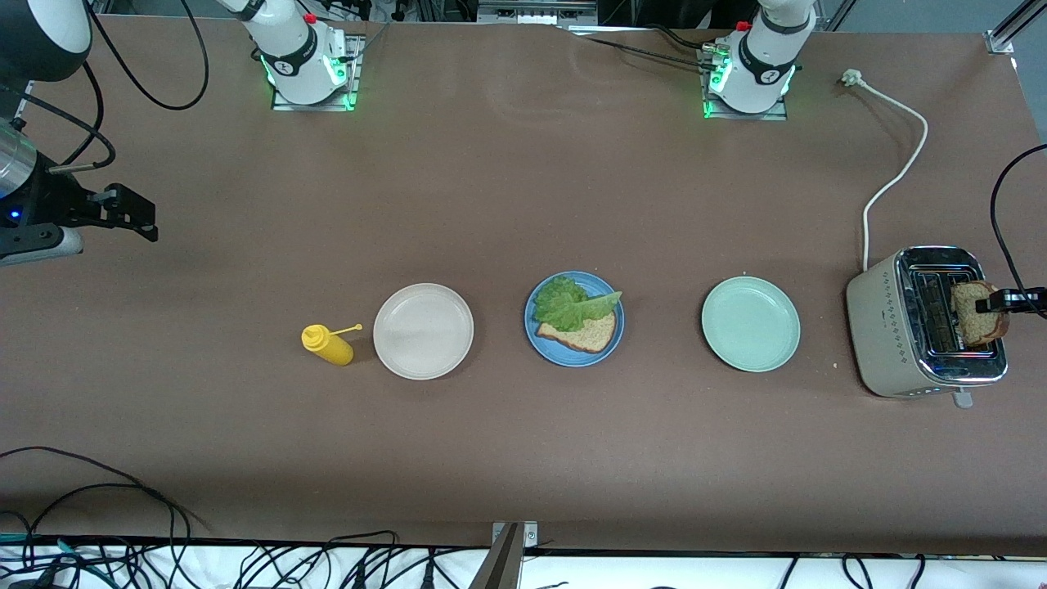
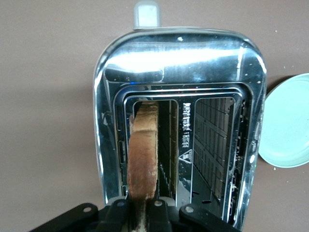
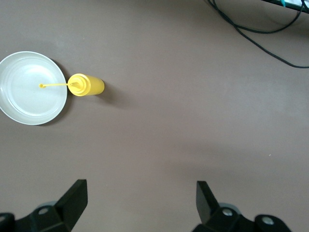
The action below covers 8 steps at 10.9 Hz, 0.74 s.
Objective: Make sandwich in blue plate with both arms
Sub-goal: 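Grasp the toasted bread slice in the toaster with the left gripper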
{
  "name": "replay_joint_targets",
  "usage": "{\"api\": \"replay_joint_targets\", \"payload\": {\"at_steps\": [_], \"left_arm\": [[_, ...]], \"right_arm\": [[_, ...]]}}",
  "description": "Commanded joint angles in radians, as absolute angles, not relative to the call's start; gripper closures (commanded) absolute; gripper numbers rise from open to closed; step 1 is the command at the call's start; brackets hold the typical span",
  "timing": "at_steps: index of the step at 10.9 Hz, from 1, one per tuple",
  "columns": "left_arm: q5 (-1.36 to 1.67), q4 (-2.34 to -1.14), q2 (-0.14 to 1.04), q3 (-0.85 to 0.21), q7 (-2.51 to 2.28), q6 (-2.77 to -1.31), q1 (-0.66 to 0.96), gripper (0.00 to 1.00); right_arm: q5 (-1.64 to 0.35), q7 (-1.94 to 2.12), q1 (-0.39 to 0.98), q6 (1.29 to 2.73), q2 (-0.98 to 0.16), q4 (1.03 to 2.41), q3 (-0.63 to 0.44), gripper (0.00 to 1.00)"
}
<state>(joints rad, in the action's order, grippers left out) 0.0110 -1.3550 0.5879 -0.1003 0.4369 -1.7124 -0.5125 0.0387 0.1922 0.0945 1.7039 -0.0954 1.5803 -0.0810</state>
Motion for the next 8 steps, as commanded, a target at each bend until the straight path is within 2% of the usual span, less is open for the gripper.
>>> {"api": "replay_joint_targets", "payload": {"at_steps": [1,3,6,8], "left_arm": [[0.012,-1.325,0.565,-0.127,0.466,-1.675,-0.509,1.0],[-0.018,-1.324,0.529,-0.156,0.48,-1.658,-0.486,1.0],[-0.197,-1.324,0.46,-0.156,0.479,-1.606,-0.358,1.0],[-0.21,-1.324,0.413,-0.156,0.471,-1.565,-0.289,1.0]], "right_arm": [[0.058,0.172,0.094,1.703,-0.107,1.554,-0.078,0.0],[0.06,0.109,0.094,1.703,-0.115,1.531,-0.078,0.0],[0.063,0.098,0.101,1.74,-0.136,1.531,-0.077,0.0],[0.06,0.1,0.1,1.74,-0.135,1.529,-0.078,0.0]]}}
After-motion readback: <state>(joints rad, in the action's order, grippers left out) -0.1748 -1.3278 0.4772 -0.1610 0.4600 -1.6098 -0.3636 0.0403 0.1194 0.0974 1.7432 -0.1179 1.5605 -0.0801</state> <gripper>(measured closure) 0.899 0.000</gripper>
